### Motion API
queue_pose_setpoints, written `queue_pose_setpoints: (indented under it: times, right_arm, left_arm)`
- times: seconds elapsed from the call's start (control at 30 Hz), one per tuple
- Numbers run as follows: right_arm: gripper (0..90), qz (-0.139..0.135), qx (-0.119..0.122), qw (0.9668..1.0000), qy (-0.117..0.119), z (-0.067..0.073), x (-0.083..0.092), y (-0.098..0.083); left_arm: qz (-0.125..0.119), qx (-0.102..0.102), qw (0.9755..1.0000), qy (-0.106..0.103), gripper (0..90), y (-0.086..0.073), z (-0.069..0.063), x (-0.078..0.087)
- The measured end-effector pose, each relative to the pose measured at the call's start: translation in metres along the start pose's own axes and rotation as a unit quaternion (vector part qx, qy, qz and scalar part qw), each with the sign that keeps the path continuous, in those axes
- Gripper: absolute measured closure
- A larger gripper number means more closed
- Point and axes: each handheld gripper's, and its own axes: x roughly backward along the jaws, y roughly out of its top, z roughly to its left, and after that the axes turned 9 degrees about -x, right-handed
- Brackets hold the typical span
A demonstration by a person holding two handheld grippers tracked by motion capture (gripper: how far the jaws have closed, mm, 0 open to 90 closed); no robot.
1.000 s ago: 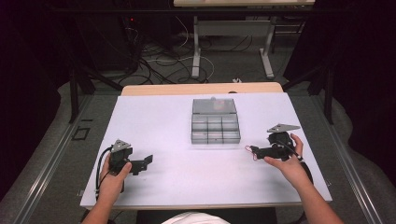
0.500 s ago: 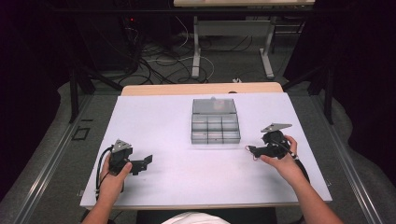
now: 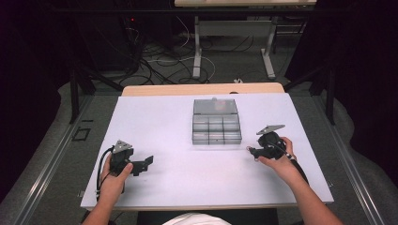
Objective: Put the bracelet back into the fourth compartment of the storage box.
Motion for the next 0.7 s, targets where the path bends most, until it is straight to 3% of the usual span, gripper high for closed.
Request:
queue_pose_setpoints:
  times: [0.17,0.6,0.7]
  right_arm:
    - [56.0,0.007,-0.005,1.0,0.0,-0.0003,-0.0029,0.0003]
    - [70.4,0.041,-0.066,0.9967,0.023,-0.0019,-0.01,0.001]
    - [71.3,0.043,-0.065,0.9967,0.021,-0.0038,-0.0111,0.0008]
  left_arm:
    - [0.0,0.0,1.0,-0.001,8.1,0.0,-0.0003,-0.0001]
    - [-0.007,0.002,1.0,0.003,8.1,-0.0006,-0.0011,-0.0016]
    - [-0.007,0.002,1.0,0.003,8.1,-0.0006,-0.0011,-0.0017]
